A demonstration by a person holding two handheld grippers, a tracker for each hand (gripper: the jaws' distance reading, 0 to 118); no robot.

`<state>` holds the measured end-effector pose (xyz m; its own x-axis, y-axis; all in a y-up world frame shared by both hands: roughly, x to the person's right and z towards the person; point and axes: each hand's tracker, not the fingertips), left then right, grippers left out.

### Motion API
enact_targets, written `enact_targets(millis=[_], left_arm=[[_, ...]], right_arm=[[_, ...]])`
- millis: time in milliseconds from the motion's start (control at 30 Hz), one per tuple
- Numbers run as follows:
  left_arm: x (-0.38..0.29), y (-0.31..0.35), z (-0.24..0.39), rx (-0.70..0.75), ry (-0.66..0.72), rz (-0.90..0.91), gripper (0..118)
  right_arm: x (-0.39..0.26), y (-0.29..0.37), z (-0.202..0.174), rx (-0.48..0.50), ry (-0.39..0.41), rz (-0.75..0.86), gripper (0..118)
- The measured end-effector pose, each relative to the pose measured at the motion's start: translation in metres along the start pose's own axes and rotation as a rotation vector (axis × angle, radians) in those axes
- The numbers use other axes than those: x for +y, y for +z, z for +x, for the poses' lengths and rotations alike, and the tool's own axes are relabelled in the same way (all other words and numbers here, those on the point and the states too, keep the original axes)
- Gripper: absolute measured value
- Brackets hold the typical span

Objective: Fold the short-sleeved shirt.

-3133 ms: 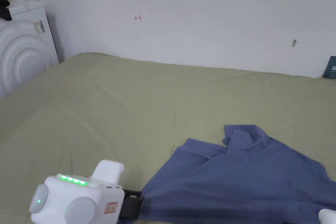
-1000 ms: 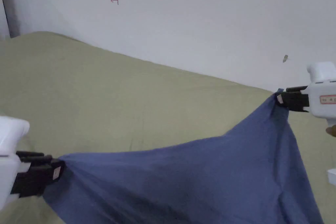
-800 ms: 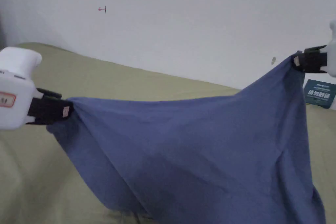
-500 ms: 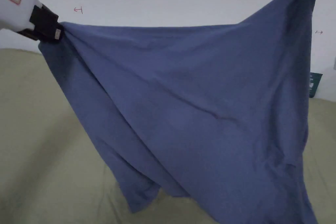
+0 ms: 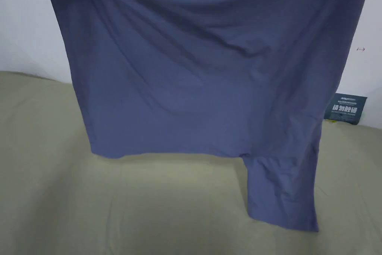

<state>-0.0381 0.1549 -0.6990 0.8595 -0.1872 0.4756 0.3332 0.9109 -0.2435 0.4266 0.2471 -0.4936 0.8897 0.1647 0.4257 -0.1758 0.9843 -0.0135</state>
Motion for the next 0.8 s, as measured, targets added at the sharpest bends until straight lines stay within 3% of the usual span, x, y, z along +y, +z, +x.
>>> enact_targets(millis=[200,500,667,800], left_arm=[[-0.003,0.013,-0.008,0.022,-0.03,0.006,5],[-0.085,0.042,0.006,-0.084,-0.026,-0.085,5],[-0.146,0.063,0.013,-0.133,-0.025,-0.147,5],[-0.201,0.083,0.017,-0.17,-0.004,-0.199,5]], right_arm=[[0.024,0.027,-0.003,0.014,-0.041,0.021,1],[-0.046,0.098,-0.029,0.131,0.036,-0.136,1],[-0.105,0.14,-0.027,0.168,0.009,-0.228,1],[-0.152,0.18,-0.019,0.18,-0.084,-0.314,1]])
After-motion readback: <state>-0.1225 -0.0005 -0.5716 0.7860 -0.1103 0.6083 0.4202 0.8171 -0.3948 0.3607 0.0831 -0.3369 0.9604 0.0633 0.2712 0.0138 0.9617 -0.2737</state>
